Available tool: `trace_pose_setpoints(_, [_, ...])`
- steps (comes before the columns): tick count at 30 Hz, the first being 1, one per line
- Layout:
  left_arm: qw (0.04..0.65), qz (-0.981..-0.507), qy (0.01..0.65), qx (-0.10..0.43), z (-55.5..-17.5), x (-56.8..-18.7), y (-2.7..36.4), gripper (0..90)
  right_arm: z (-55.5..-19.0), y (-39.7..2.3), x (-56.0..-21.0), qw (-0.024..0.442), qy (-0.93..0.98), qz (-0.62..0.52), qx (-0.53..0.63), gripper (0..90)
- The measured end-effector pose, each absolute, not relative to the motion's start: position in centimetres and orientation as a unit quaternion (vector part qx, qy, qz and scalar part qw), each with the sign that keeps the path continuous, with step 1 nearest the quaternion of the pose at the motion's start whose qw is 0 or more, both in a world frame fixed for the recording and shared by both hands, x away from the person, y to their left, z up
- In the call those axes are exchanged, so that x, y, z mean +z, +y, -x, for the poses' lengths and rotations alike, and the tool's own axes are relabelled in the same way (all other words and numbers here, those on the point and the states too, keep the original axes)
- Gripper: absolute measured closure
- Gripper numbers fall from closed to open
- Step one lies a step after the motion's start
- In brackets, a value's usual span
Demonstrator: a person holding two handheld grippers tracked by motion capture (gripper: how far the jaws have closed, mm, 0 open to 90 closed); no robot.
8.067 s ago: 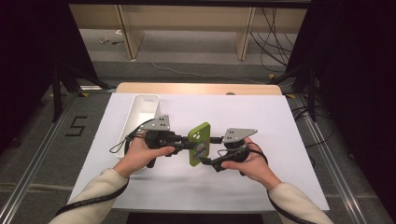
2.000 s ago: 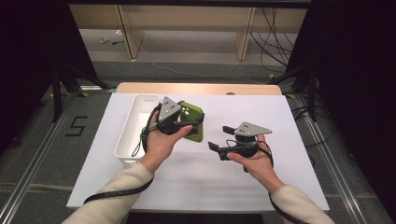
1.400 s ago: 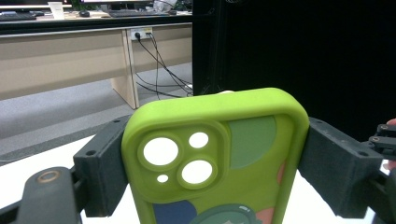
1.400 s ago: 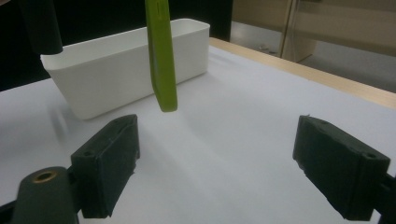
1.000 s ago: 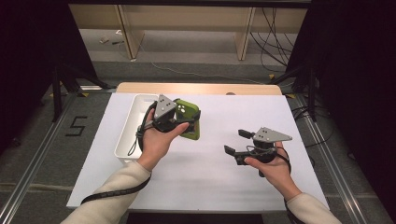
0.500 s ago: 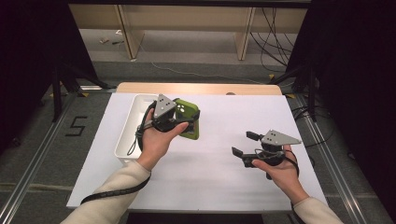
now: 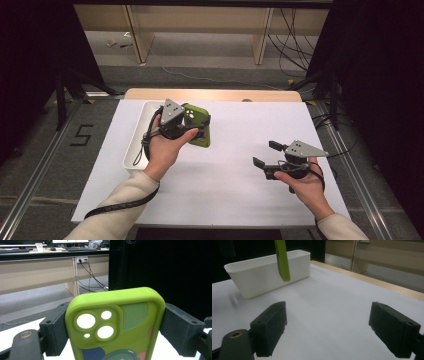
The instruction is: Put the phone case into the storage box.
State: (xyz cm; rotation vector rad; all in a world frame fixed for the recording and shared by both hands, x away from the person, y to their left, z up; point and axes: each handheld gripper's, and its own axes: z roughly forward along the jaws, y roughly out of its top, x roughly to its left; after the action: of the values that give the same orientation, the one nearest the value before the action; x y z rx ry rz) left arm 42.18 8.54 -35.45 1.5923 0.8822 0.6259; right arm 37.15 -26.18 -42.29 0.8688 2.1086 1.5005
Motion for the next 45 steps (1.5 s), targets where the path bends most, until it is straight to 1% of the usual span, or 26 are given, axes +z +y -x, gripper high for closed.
trace_pose_setpoints(8, [0.566,-0.673,0.385,0.280,-42.4,-35.0,9.4,16.4,-37.1,-26.0,-42.4,0.203,0.758,-0.310,0.537,15.8])
trace_pose_setpoints(45, [0.555,-0.654,0.413,0.307,-43.3,-34.0,12.2,16.4,-37.1,-26.0,-42.6,0.197,0.758,-0.313,0.538,16.0])
